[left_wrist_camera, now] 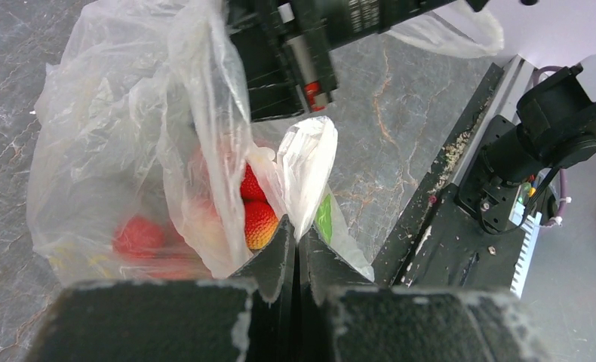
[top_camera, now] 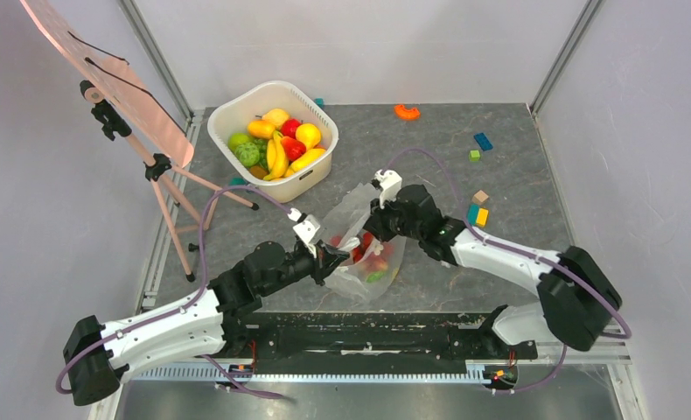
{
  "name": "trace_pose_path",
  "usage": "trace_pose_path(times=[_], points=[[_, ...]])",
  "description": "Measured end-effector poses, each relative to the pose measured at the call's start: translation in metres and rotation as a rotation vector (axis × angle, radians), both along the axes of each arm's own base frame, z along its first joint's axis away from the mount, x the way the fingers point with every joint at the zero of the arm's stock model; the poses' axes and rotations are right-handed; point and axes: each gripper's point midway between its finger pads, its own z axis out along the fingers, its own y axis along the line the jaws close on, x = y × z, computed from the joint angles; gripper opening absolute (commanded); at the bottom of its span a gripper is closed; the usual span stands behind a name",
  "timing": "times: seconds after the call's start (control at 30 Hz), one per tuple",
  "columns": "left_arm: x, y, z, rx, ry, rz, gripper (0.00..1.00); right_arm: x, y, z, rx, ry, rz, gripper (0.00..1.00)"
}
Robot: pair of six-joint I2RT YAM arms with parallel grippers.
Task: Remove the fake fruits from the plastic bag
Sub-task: Adjust the plastic bag at the center of the board.
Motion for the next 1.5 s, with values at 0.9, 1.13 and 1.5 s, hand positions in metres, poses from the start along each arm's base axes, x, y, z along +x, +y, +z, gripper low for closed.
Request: trace_pose_path(times=[0.9,1.13,1.5], points=[[0.04,0.038,-0.016,0.102,0.051,0.291,0.02,-0.051,-0.129,-0.114,-0.334,0.175,-0.412,0.2],[0.086,0.045,0.004,0.082,0.071,0.38,0.02,-0.106,-0.102,-0.115,-0.176,0.234,-0.327,0.21],[0.101,0.008,0.035,0.003,0.065,0.238,0.02,-0.208,-0.005,-0.105,-0.228,0.281,-0.067,0.27]])
